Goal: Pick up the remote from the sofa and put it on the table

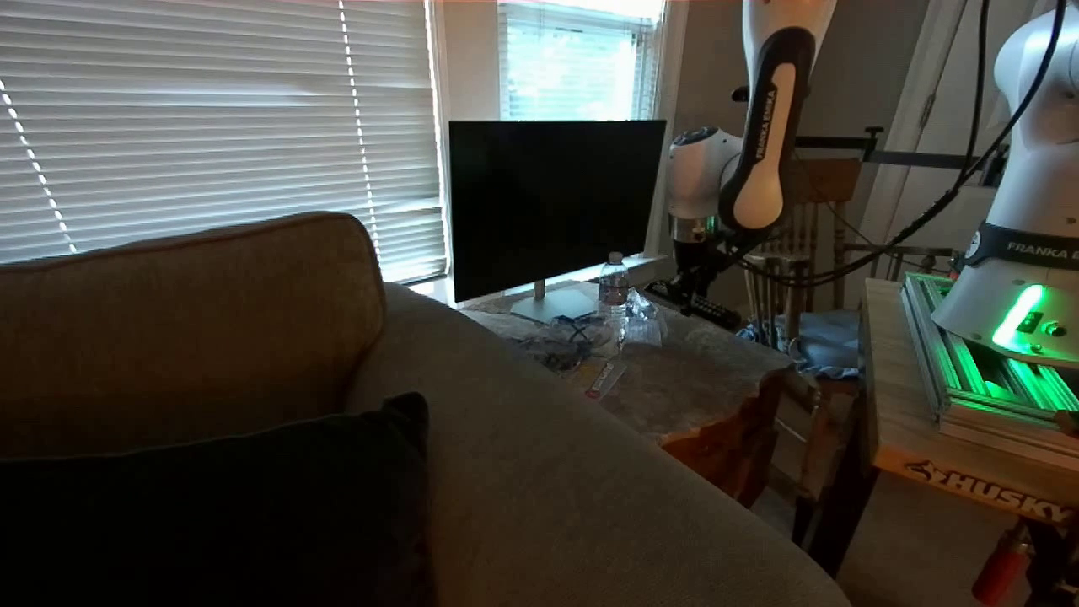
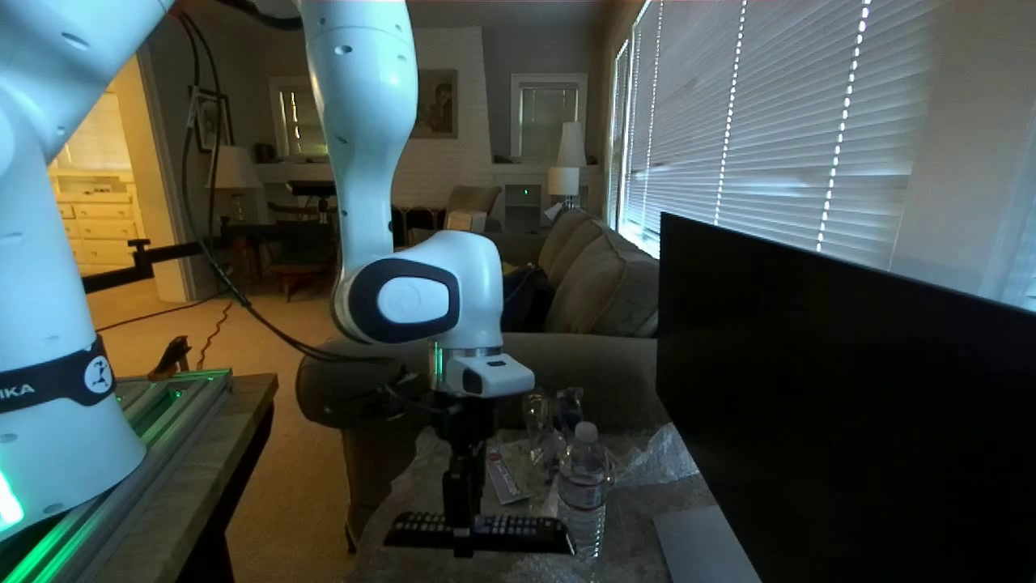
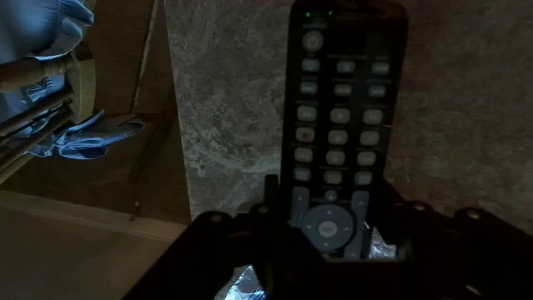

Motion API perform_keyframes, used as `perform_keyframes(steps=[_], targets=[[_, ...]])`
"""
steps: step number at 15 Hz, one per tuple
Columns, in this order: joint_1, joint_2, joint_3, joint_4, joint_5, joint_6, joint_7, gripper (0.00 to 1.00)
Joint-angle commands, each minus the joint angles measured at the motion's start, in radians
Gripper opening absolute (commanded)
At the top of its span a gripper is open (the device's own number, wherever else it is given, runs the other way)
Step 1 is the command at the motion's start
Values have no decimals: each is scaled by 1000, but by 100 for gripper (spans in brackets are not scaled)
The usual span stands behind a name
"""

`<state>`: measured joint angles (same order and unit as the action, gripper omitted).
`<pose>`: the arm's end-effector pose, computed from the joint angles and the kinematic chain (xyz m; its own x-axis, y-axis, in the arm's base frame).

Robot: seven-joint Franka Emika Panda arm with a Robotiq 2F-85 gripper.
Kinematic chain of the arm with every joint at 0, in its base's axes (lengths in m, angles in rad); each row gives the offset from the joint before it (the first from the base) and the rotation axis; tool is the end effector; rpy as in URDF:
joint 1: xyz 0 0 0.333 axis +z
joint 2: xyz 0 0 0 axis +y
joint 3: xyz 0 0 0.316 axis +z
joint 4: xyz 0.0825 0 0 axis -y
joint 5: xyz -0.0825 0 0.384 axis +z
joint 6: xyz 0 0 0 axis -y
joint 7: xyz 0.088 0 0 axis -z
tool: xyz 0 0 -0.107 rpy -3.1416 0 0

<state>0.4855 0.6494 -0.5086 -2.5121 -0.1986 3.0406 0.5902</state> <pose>0.4264 -0.0375 0.0665 0.9464 -0.3151 0.0713 -0.3213 -0.8949 0.3097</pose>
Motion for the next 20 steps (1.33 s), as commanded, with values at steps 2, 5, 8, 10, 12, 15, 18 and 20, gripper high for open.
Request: perform_keyframes(steps=[2, 5, 8, 10, 12, 15, 18, 20], targets=[[88, 116, -61, -13, 98, 114, -40, 29], [68, 96, -36, 1, 163, 64, -97, 54], [68, 95, -36, 5, 169, 64, -103, 54], [68, 95, -36, 5, 170, 64, -104, 54], [68, 95, -36, 5, 170, 64, -104, 29], [46, 109, -21, 15, 210, 71, -141, 29], [2, 120, -7, 22, 225, 75, -183, 29], [-24, 131, -4, 26, 226, 85, -203, 29]])
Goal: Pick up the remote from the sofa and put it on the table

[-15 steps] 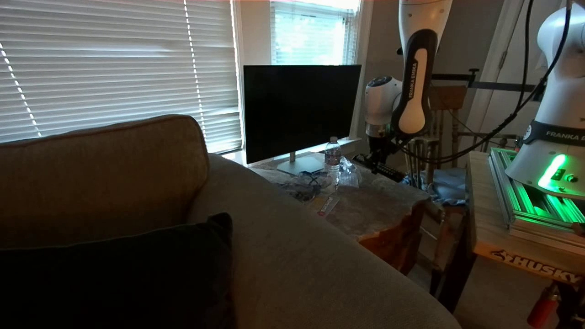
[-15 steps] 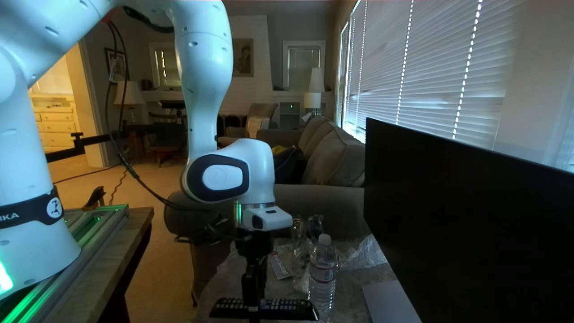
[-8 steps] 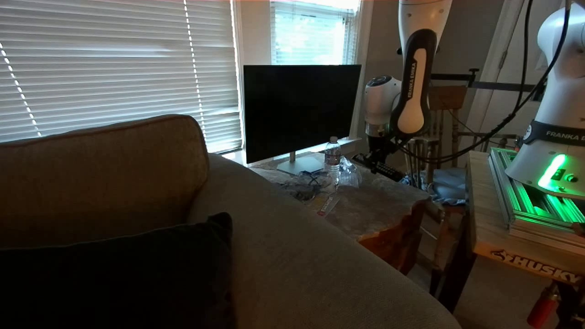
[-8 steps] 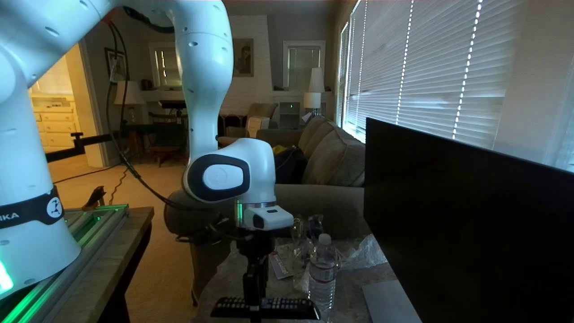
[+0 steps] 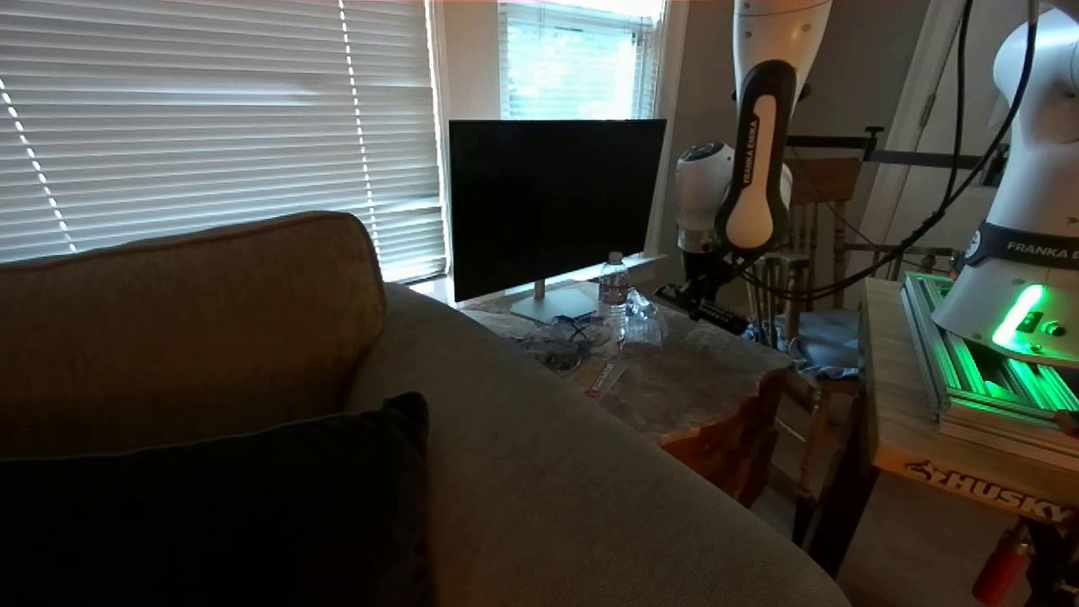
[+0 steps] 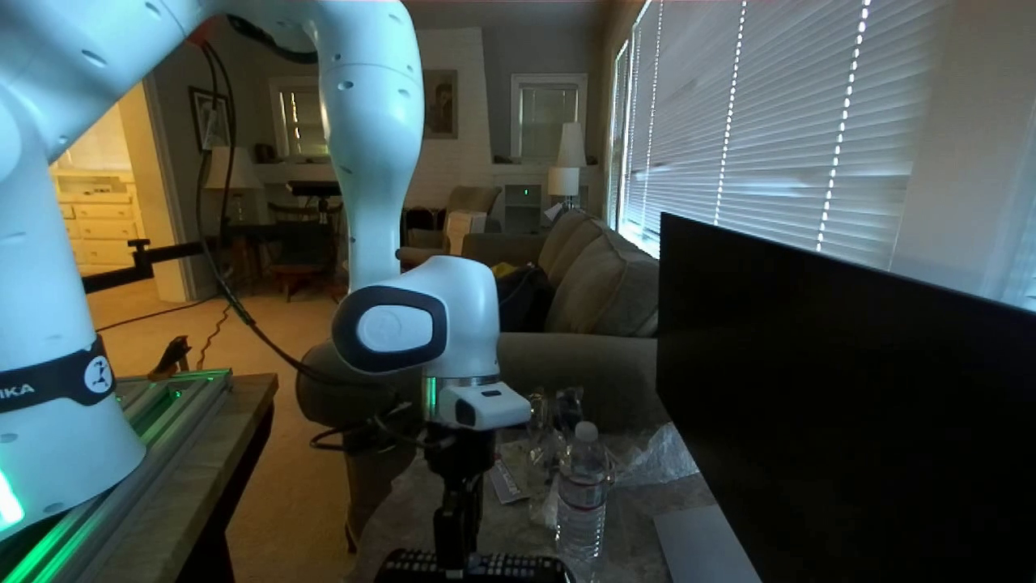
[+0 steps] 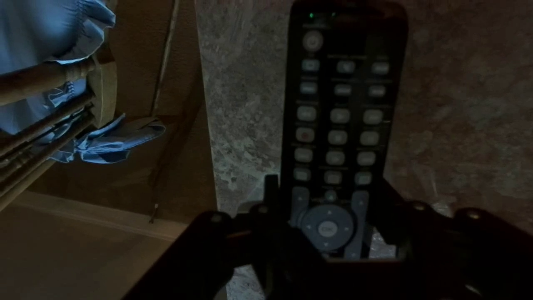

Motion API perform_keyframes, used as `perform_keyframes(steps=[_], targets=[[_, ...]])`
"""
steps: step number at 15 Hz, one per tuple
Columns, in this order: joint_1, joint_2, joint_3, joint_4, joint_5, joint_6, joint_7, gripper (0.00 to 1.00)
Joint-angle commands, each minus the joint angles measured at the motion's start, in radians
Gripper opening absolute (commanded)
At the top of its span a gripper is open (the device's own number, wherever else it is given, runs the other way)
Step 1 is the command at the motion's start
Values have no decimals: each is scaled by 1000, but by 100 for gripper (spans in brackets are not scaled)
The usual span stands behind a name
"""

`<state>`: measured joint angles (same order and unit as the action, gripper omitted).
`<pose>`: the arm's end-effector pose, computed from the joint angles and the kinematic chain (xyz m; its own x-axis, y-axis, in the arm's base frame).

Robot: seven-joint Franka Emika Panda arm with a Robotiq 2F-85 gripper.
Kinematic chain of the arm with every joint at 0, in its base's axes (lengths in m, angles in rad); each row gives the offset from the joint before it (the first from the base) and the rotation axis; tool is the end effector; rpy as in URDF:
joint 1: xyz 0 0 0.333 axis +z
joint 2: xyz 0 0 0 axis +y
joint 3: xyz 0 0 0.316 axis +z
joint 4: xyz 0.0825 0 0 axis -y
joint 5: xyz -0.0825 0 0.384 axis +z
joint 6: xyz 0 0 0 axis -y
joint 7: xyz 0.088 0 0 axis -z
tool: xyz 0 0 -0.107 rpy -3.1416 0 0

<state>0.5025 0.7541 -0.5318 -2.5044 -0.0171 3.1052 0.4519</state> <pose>0.4162 -0.0651 0.0444 0.9406 -0.3301 0.0787 -0.3363 -0.8755 0.3469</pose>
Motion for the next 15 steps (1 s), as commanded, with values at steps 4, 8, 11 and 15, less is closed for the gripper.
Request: perform_keyframes(steps=[4, 8, 11, 15], targets=[[-104, 46, 28, 36, 42, 22, -102, 29], [-169, 69, 57, 58, 44, 46, -131, 29], [-193, 97, 67, 73, 51, 81, -147, 29], [-217, 139, 81, 97, 67, 114, -165, 29]])
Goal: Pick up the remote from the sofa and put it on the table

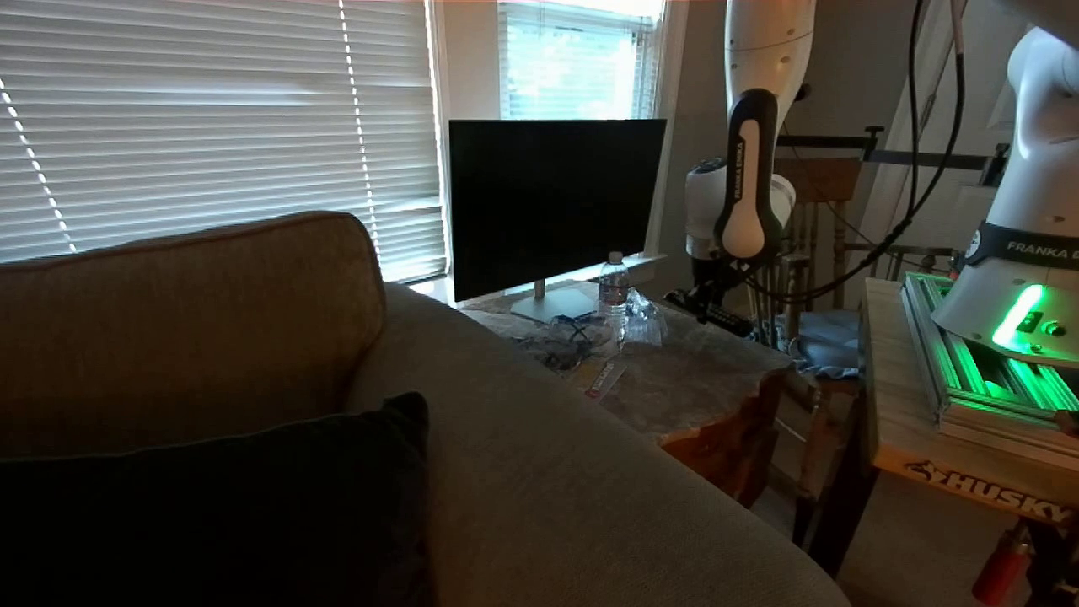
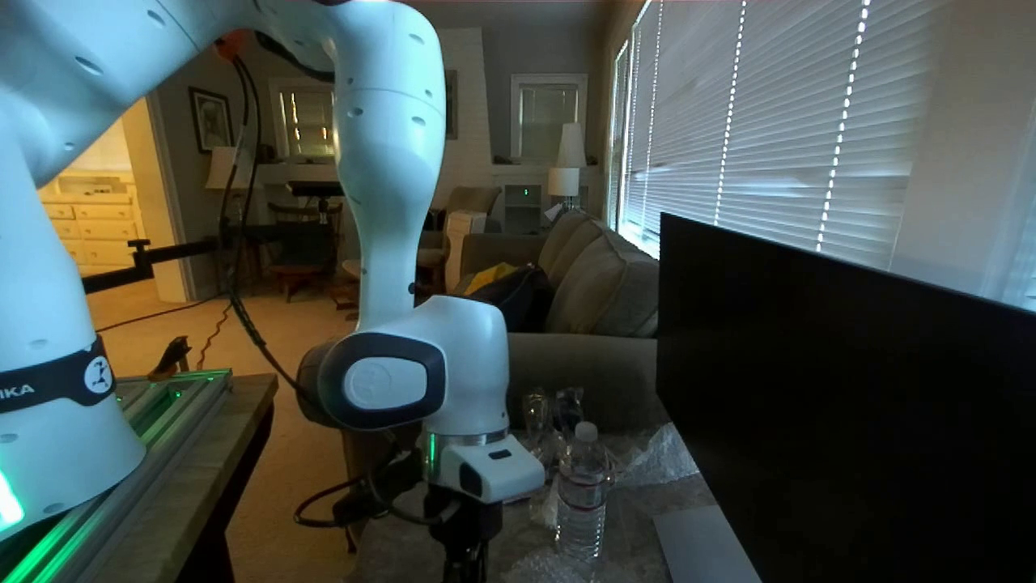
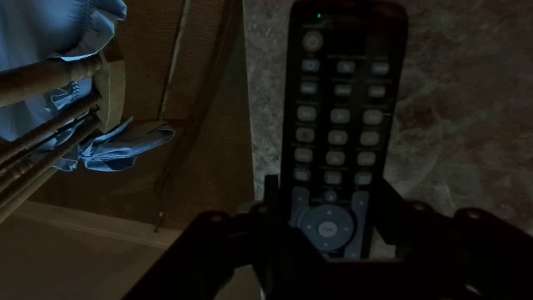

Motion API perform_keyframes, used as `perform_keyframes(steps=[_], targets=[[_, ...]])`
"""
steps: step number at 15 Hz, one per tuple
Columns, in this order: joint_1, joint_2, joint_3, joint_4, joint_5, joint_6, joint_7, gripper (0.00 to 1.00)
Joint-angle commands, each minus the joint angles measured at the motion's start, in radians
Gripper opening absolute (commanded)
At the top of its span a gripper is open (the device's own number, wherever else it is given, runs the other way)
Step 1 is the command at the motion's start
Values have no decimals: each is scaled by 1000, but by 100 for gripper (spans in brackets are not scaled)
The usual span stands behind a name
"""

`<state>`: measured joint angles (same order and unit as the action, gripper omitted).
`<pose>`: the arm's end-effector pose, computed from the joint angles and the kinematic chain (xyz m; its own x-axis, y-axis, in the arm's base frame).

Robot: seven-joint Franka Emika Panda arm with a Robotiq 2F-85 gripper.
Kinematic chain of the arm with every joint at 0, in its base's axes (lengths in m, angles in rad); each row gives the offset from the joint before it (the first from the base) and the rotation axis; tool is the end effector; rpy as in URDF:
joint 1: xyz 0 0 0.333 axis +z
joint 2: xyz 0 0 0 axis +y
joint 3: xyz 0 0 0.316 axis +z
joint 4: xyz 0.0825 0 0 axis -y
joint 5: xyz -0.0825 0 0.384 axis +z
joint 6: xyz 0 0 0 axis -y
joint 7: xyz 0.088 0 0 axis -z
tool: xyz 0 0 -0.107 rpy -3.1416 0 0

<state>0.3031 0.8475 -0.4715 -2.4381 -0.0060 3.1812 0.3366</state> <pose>0.4118 -0.1234 0.0161 0.9374 -0.3413 0.0689 -0.3440 -0.8768 0.3361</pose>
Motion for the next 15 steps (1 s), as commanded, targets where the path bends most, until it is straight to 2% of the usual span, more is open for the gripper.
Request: perform_keyframes(steps=[1, 15], targets=[[-25, 54, 26, 37, 60, 38, -56, 29], [-90, 152, 62, 129, 81, 67, -84, 29]])
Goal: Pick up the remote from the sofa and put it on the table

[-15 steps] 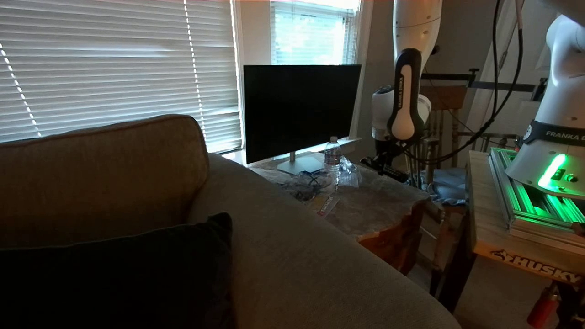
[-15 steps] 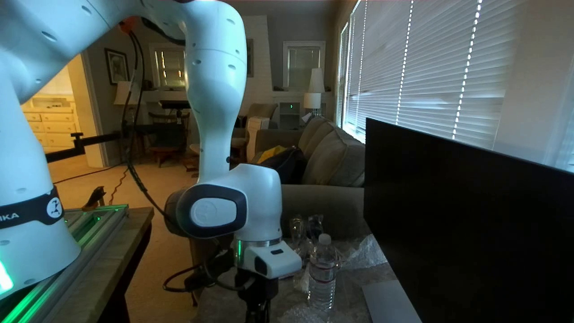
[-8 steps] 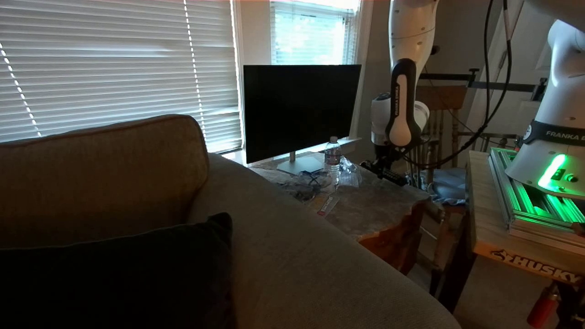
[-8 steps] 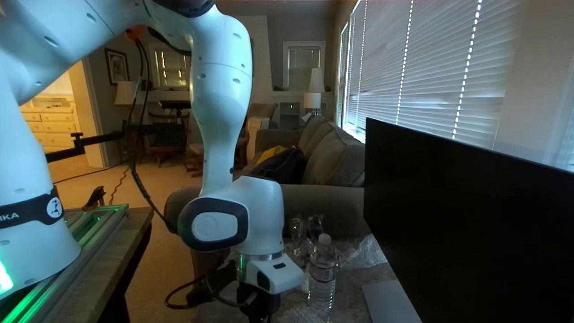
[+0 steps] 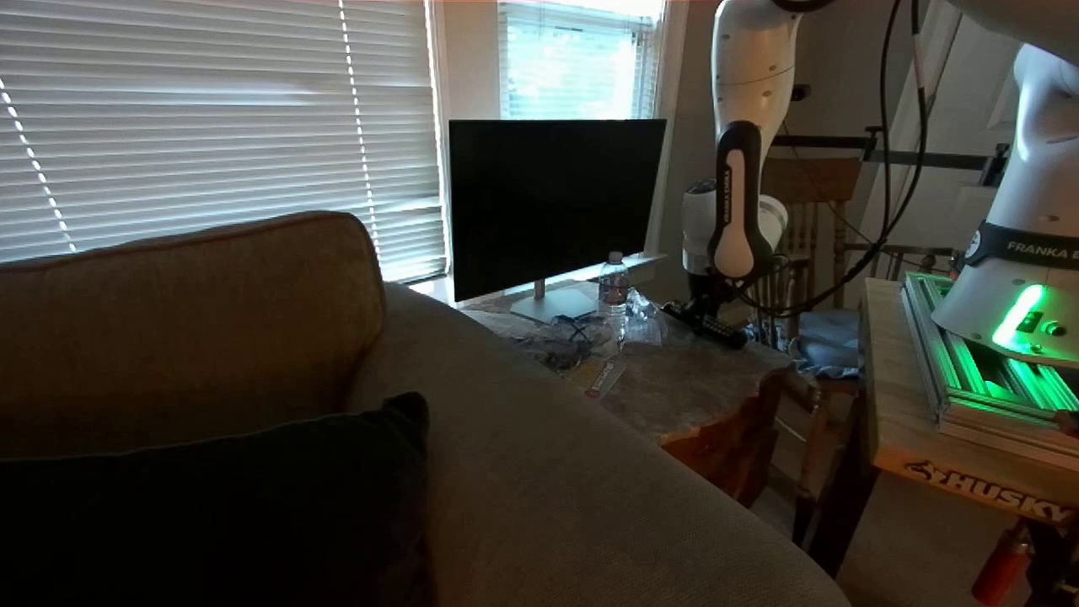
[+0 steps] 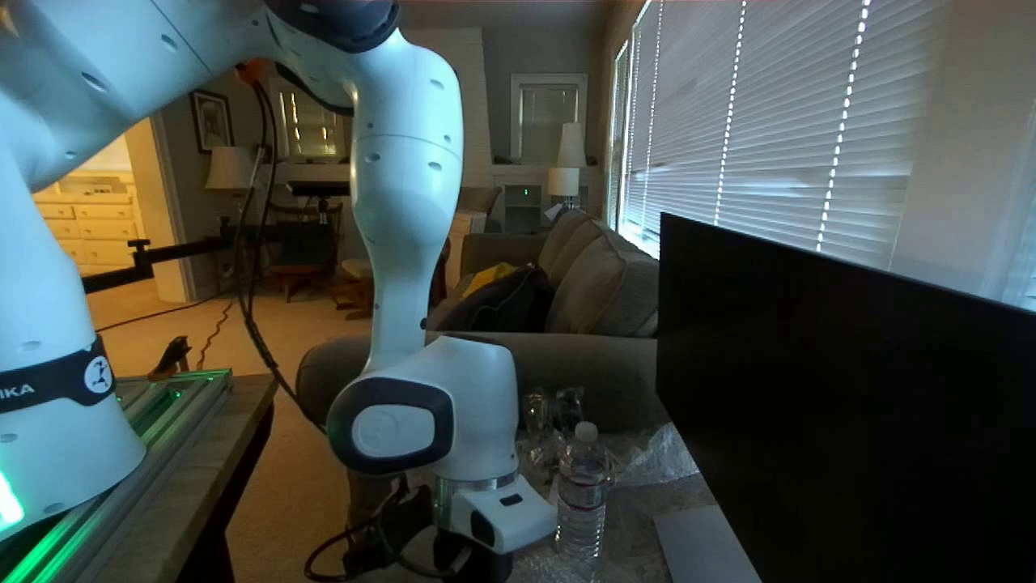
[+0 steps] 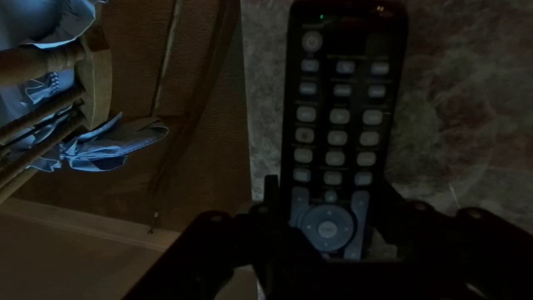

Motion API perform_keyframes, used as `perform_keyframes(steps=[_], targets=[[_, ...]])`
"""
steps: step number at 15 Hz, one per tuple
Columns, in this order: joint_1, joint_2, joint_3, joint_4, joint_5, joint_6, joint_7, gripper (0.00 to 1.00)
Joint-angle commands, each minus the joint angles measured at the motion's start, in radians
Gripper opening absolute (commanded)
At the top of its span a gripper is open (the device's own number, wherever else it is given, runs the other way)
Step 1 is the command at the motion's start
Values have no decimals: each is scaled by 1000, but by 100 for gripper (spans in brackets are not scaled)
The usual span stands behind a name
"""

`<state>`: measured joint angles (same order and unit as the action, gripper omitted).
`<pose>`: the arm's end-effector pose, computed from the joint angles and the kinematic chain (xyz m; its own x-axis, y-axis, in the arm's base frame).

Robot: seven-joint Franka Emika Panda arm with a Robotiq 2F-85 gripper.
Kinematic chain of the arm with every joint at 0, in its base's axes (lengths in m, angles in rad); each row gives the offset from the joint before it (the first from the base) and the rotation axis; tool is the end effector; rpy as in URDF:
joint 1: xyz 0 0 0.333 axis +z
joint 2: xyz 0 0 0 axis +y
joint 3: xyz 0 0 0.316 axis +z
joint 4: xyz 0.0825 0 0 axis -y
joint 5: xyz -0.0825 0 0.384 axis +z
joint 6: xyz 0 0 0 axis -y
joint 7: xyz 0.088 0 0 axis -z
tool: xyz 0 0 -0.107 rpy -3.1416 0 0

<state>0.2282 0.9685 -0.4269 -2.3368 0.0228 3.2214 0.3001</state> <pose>0.4186 -0.1407 -0.0205 0.9399 -0.3334 0.0737 -0.3381 -0.8787 0.3369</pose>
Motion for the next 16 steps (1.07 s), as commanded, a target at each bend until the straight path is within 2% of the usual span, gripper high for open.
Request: perform_keyframes(steps=[1, 2, 3, 4, 7, 12, 16], targets=[[-16, 32, 19, 28, 54, 29, -47, 29], [-15, 33, 19, 26, 56, 33, -45, 39], [-10, 36, 16, 25, 60, 39, -43, 79], [-7, 38, 14, 24, 62, 41, -44, 81], [-7, 32, 7, 9, 71, 58, -57, 98], [-24, -19, 12, -42, 68, 99, -94, 100], [-26, -87, 6, -111, 56, 75, -133, 100]])
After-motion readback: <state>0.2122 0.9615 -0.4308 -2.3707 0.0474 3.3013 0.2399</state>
